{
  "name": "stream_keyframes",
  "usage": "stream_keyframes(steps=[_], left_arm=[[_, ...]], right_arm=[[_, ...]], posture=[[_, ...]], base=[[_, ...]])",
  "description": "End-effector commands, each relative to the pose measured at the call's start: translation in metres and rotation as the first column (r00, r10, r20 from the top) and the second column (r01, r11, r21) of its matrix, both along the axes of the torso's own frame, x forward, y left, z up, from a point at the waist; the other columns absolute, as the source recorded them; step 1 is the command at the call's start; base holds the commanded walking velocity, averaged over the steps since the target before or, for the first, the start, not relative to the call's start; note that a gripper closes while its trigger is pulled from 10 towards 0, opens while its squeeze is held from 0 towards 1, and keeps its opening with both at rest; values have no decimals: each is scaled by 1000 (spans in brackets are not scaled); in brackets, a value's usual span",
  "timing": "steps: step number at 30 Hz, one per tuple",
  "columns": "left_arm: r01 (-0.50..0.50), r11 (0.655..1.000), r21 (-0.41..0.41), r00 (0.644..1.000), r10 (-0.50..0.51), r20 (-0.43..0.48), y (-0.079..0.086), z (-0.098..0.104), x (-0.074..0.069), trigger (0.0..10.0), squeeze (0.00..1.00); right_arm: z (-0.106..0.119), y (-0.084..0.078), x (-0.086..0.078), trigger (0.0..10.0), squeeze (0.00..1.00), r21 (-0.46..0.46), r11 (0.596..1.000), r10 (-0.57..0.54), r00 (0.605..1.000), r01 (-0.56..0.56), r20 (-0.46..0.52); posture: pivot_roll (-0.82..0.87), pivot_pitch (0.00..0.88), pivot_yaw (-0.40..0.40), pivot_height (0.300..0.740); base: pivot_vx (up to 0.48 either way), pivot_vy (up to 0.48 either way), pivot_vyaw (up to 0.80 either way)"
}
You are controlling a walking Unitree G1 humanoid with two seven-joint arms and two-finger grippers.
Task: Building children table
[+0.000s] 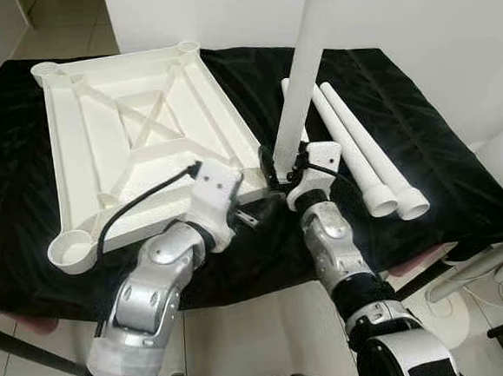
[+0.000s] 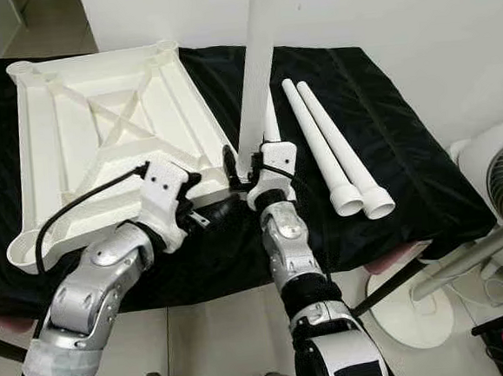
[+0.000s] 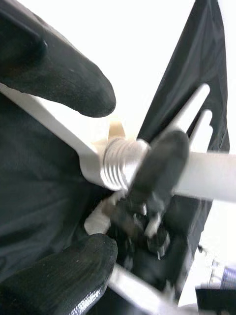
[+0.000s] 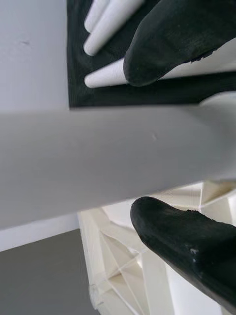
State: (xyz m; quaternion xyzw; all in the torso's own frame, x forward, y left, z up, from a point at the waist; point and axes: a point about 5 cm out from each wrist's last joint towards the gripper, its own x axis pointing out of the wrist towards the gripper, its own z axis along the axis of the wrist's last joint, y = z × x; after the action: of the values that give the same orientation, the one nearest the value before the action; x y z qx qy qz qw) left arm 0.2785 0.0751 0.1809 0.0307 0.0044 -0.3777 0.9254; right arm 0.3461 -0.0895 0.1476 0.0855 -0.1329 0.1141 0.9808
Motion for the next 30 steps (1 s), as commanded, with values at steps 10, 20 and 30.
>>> stream_keyframes(steps=[10, 20, 30], left_arm=[[-197, 980, -18, 980, 198, 35, 11, 2, 11, 10000, 0], [-239, 969, -65, 965, 245, 90, 20, 5, 13, 10000, 0], [-53, 994, -92, 980, 69, 187, 31, 0, -21, 10000, 0]], right_arm=[[-2, -13, -19, 10000, 0, -57, 998, 1, 999, 2, 50], [-6, -26, -37, 10000, 0, -124, 992, -30, 998, 36, 54], [-23, -24, -82, 10000, 0, -256, 952, 189, 980, -166, 67]], posture=[[-12, 72, -51, 740], [-47, 78, -32, 740], [-27, 86, -23, 740]], base=[[0, 0, 0], [0, 0, 0], [0, 0, 0]])
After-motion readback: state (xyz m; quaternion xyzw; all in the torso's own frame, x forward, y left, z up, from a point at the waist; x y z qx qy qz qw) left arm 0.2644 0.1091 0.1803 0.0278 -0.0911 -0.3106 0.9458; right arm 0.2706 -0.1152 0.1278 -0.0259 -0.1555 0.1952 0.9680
